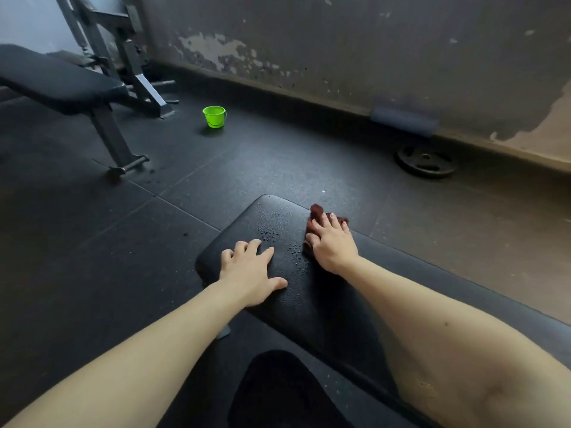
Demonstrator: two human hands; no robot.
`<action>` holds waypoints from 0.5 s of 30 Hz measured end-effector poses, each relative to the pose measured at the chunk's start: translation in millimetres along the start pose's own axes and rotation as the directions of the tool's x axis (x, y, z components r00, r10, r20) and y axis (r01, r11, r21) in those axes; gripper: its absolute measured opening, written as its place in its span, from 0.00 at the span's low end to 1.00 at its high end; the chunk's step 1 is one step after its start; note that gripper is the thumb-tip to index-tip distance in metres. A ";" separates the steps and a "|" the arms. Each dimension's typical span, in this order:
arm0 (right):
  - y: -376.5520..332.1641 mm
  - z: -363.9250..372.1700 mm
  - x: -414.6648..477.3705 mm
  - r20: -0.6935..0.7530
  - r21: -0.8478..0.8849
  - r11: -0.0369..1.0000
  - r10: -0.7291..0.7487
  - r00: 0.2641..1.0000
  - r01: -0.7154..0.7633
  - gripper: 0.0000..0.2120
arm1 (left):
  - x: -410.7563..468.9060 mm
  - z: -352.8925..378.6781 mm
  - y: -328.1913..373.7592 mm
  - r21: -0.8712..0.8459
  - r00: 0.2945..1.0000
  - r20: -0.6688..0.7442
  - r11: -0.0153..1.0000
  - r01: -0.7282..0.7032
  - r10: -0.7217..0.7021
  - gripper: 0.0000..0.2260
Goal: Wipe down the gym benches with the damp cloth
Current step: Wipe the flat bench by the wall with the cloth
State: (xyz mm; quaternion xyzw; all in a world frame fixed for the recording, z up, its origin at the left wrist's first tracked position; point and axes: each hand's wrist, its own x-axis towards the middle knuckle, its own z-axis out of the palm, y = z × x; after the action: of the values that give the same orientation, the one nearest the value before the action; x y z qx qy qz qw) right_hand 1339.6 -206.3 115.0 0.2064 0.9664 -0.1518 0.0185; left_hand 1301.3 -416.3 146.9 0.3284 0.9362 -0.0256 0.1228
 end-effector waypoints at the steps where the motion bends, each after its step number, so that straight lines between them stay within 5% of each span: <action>1: -0.9 3.5 -16.3 -0.001 0.022 0.999 -0.026 1.000 0.026 0.25 | -3.3 0.6 -1.7 -0.004 1.000 -0.013 1.000 -0.002 0.002 0.36; 7: -0.6 18.4 -108.3 0.028 0.020 0.990 -0.140 0.990 0.140 0.29 | -20.0 9.4 -17.2 -0.028 0.998 -0.062 0.999 -0.015 0.013 0.33; 15: -10.5 13.2 -54.6 -0.054 -0.029 0.999 -0.020 0.998 0.019 0.25 | -31.9 22.6 -30.1 -0.116 0.992 -0.124 0.993 -0.009 -0.006 0.32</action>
State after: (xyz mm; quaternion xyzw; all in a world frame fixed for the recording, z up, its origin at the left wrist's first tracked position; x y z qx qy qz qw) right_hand 1384.9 -240.9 110.8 0.2008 0.9706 -0.1328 -0.0063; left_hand 1311.5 -462.2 131.9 0.3223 0.9417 0.0494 0.0831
